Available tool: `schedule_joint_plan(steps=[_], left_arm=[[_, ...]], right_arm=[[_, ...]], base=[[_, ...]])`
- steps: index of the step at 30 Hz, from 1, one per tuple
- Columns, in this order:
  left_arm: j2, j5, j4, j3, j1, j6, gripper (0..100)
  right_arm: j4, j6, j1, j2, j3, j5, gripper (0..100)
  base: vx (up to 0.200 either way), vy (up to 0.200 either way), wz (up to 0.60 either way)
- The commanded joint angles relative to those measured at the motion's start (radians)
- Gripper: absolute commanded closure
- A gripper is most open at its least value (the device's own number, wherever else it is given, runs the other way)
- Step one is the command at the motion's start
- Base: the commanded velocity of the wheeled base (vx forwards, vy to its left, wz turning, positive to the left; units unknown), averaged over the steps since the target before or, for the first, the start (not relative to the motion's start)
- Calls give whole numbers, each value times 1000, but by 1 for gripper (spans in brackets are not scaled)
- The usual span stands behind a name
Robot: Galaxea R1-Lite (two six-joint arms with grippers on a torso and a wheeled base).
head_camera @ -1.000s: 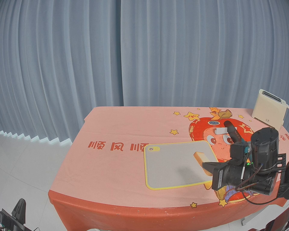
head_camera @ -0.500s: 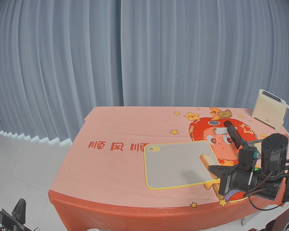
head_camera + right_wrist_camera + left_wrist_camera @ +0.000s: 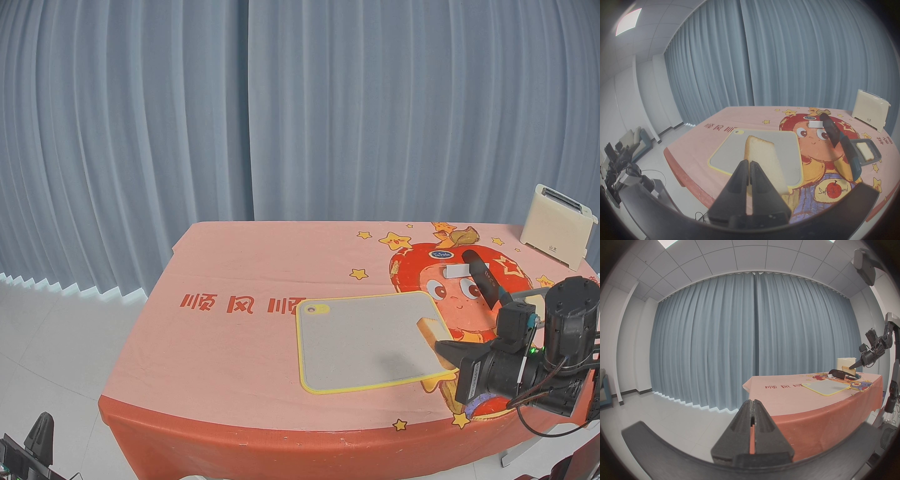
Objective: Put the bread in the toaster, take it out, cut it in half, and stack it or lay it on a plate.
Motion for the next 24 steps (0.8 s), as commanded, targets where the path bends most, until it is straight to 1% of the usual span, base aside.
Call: schedule_joint_plan(steps=[1, 2, 3, 7, 12, 16, 24], left_arm=[[-16, 0, 0, 18, 0, 0, 100], [-16, 0, 0, 18, 0, 0, 100], [-16, 0, 0, 18, 0, 0, 100], [-16, 0, 0, 18, 0, 0, 100], [-16, 0, 0, 18, 0, 0, 100], [-16, 0, 0, 18, 0, 0, 100], [-16, 0, 0, 18, 0, 0, 100]], right_arm=[[-16, -1, 1, 4, 5, -3, 100], [-16, -1, 1, 4, 5, -3, 100], [-42, -4, 1, 8, 11, -9, 100], [-54, -33, 0, 5, 25, -10, 100], [-54, -36, -2, 1, 27, -13, 100], [-54, -38, -2, -1, 25, -30, 100], [-54, -38, -2, -2, 24, -33, 100]], base=[[0, -200, 0], [0, -200, 0], [0, -200, 0], [0, -200, 0], [0, -200, 0], [0, -200, 0], [0, -200, 0]])
